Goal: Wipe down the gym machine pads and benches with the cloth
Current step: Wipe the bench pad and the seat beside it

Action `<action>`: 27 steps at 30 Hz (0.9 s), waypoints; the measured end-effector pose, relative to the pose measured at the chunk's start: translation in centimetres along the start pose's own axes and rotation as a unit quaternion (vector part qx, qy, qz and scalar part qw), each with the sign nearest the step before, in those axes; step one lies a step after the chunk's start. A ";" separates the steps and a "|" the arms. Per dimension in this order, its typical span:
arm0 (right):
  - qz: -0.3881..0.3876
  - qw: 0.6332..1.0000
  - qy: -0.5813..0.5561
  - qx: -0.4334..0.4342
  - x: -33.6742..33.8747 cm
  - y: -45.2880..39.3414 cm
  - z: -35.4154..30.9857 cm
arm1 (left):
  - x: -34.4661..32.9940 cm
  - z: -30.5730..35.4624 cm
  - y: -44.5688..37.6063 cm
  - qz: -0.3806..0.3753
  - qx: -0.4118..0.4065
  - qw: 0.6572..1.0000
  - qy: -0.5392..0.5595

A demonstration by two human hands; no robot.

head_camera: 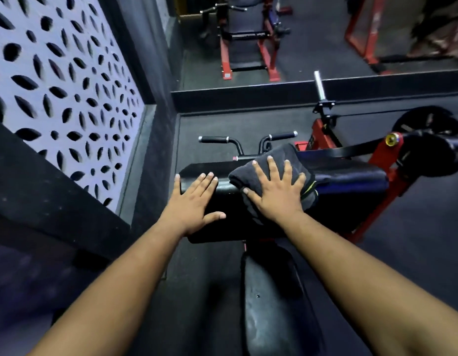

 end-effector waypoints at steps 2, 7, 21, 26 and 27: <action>-0.010 0.999 -0.021 -0.027 0.0 0.5 -1.1 | 0.0 -0.6 0.1 -0.002 -0.033 0.999 0.007; -0.007 0.995 -0.058 -0.086 -0.3 0.9 -2.2 | 0.8 -2.3 -1.2 -0.014 -0.130 0.991 0.035; 0.125 0.939 -0.170 -0.272 -2.6 0.6 -6.5 | 2.0 -4.8 -5.5 -0.009 -0.300 0.953 0.035; 0.215 0.863 -0.257 -0.379 -4.4 0.9 -11.7 | 1.7 -5.8 -6.8 0.055 -0.338 0.920 0.187; 0.243 0.838 -0.285 -0.396 -5.1 1.1 -13.5 | 1.7 -5.8 -6.8 0.054 -0.339 0.913 0.219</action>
Point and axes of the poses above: each hand's wrist, its own y-axis away from the middle knuckle, its own x-axis out of the back of the hand, z = x × y, the point moved 4 cm from there along -y, towards the middle knuckle, and after that the axes turned 5 degrees about -z, right-handed, at the moved point
